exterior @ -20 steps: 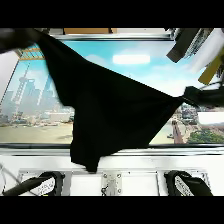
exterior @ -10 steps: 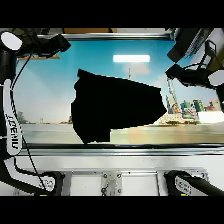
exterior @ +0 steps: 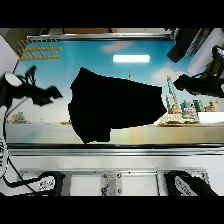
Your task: Fold the clothes and pants, and hang the long-sleeved shirts on hangers.
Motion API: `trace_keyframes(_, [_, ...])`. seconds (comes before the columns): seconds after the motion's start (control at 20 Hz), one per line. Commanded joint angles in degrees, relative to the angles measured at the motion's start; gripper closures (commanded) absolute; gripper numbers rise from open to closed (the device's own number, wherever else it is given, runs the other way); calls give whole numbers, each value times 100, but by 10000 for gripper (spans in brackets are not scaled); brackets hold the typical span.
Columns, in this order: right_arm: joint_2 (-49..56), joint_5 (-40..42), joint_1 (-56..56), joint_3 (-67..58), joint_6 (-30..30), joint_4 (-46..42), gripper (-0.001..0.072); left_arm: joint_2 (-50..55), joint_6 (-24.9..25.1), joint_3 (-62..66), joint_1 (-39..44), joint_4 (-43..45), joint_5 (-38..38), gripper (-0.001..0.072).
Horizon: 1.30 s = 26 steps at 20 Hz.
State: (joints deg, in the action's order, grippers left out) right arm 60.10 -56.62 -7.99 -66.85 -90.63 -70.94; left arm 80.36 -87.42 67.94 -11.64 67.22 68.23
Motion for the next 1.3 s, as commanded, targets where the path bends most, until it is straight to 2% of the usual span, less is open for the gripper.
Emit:
trace_keyframes(0.0, [-164, -197, -4, 306, 17, -17, 270, -289, 20, -2028, -59, -560, -684, 93])
trace_keyframes(0.2, [-153, -192, -7, 319, 17, 17, 269, -286, 125, -2820, 9, -1298, -1255, 93])
trace_keyframes(0.65, [-55, -197, -17, 520, 17, -13, 264, -286, 63, -2675, 1233, -1331, -2083, 96])
trace_keyframes(0.7, [-50, -195, -28, 627, 17, -90, 263, -286, 9, -2660, 1255, -1325, -2061, 273])
trace_keyframes(0.75, [-28, -195, -61, 761, 9, -199, 263, -306, 20, -2638, 1235, -1322, -2024, 610])
trace_keyframes(0.8, [28, -197, -157, 957, -155, -219, 262, -363, 33, -2640, 1189, -1316, -2024, 698])
trace_keyframes(0.9, [229, -181, -481, 1423, -675, -214, 258, -555, 66, -2640, 1019, -1276, -1993, 697])
trace_keyframes(0.95, [407, -136, -643, 1644, -811, -192, 214, -654, 66, -2640, 927, -1276, -1947, 697])
trace_keyframes(1.0, [612, -63, -782, 1853, -894, -129, 131, -739, 68, -2643, 846, -1276, -1897, 697])
trace_keyframes(1.05, [859, 15, -892, 2037, -892, 70, 105, -789, 70, -2643, 778, -1276, -1867, 697])
trace_keyframes(1.15, [1368, 302, -920, 2221, -802, 627, 106, -820, 68, -2643, 708, -1281, -1867, 697])
trace_keyframes(1.25, [1801, 573, -745, 2240, -186, 1399, 106, -813, 68, -2640, 715, -1281, -1803, 697])
